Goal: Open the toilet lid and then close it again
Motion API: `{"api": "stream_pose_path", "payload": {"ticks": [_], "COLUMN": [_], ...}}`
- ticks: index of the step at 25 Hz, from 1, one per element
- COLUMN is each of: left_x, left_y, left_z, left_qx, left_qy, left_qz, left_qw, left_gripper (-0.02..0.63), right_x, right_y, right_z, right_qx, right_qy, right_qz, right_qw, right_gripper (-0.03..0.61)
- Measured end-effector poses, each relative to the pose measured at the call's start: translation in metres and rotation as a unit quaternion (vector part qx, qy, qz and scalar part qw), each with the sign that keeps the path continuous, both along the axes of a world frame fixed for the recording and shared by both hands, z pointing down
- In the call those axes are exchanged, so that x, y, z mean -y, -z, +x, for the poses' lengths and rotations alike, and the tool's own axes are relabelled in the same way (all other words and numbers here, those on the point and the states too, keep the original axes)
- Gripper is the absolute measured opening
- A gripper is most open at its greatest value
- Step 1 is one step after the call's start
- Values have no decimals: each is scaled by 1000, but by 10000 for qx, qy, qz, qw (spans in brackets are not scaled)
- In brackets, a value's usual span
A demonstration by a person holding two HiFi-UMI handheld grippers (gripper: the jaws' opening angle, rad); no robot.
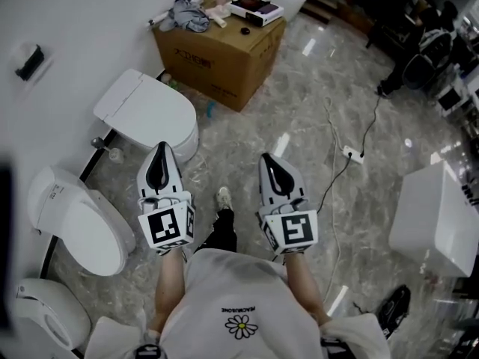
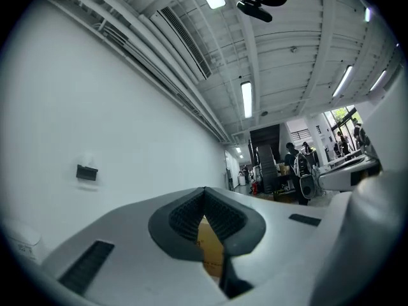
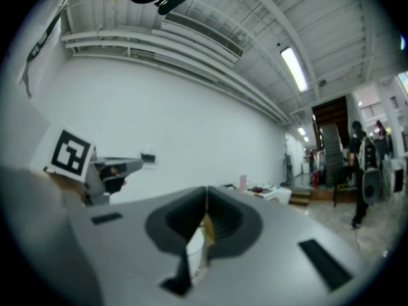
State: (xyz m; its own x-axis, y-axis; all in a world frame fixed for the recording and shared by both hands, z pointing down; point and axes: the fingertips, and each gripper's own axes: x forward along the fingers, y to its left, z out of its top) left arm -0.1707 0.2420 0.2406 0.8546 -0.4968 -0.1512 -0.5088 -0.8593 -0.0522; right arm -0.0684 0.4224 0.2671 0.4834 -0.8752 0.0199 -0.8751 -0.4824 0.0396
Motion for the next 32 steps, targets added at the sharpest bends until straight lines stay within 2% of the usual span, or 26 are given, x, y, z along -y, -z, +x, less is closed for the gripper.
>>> {"api": "stream_pose_path", "payload": {"ticks": [6, 15, 23, 32], "left_x": [36, 116, 158, 169], "left_y": [-5, -5, 2, 1], "left_z": [54, 114, 138, 149], "left_qx": [106, 122, 128, 214], "left_qy": [-48, 222, 580, 1065], "left_qz": [-89, -131, 95, 3], "left_qw": [9999, 9996, 9982, 9941], "left_gripper": [25, 25, 25, 25], "right_x": [48, 151, 211, 246], "right_y": [-5, -1, -14, 3], "right_z": [47, 123, 163, 183], "right_qx": [138, 253, 469, 428], "right_qy": [166, 584, 962, 1513], "right_qz": [-221, -294, -215, 28], "right_qw": [9995, 9975, 9940, 9876], "right_gripper": [31, 29, 29, 31]}}
